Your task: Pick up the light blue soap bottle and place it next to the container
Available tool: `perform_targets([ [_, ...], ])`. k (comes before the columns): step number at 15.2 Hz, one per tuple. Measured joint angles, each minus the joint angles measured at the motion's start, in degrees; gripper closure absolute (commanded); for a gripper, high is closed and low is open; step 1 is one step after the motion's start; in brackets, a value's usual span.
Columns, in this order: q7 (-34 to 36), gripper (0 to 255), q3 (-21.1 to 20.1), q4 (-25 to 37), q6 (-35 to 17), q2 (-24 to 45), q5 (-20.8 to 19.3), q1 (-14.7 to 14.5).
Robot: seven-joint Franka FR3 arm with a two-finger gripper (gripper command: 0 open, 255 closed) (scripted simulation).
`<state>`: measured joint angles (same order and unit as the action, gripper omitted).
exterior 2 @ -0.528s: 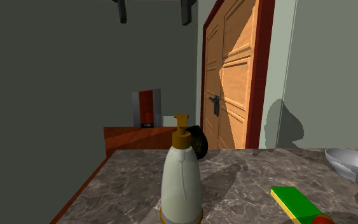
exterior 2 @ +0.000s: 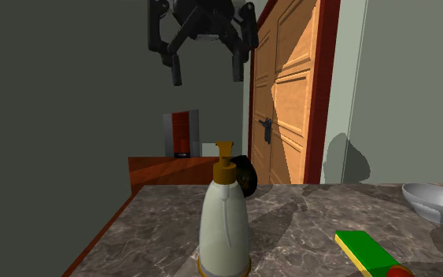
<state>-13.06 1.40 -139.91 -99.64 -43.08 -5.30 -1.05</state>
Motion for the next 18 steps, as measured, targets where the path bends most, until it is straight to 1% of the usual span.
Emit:
perform_targets([
  [1,-1.0,0,0.9,-1.3,-2.4,0.8,-0.6,0.3],
  [4,-2.3,0,2.0,-4.8,-10.1,4.0,-1.5,0.2],
  [7,-4.4,0,3.8,-6.7,-16.8,7.8,-2.6,0.6],
  [10,-4.7,0,4.2,-7.8,-20.5,9.9,-2.9,0.6],
  [15,-4.8,0,4.8,-10.2,-24.9,11.9,-3.4,0.9],
  [18,-4.7,0,4.8,-10.5,-25.6,12.3,-3.4,0.9],
])
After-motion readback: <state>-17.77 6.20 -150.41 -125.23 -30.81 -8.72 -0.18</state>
